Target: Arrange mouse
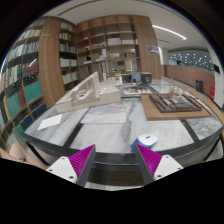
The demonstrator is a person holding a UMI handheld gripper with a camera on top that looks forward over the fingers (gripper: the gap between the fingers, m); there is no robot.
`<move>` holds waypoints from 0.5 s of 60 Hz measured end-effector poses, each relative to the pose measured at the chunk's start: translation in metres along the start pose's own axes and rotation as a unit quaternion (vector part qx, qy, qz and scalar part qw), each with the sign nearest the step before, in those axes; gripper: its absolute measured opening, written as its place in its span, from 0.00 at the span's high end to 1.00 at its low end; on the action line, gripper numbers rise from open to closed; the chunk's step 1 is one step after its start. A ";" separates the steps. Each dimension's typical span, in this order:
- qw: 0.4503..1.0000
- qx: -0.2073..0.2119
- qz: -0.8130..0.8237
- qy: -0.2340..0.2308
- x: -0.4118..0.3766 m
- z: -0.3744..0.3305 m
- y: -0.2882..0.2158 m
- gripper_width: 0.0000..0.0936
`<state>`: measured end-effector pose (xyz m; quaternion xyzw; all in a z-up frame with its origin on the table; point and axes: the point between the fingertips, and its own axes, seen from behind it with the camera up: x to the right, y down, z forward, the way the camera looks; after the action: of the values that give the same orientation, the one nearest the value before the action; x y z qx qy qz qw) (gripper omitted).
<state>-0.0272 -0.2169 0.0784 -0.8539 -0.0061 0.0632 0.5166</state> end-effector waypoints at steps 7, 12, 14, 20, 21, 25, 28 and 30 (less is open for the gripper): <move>0.999 -0.022 0.008 0.027 0.114 0.009 0.027 0.14; 0.998 -0.037 0.013 0.051 0.147 0.034 0.037 0.14; 0.998 -0.042 0.014 0.051 0.150 0.045 0.038 0.14; 0.998 -0.050 0.018 0.046 0.150 0.078 0.033 0.14; 0.997 -0.051 0.019 0.048 0.150 0.084 0.032 0.14; 0.997 -0.052 0.021 0.058 0.150 0.108 0.025 0.14; 0.996 -0.053 0.013 0.070 0.150 0.123 0.020 0.15; 0.995 -0.054 0.005 0.079 0.149 0.131 0.018 0.17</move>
<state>0.1050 -0.0985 -0.0127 -0.8828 0.0352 -0.0022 0.4684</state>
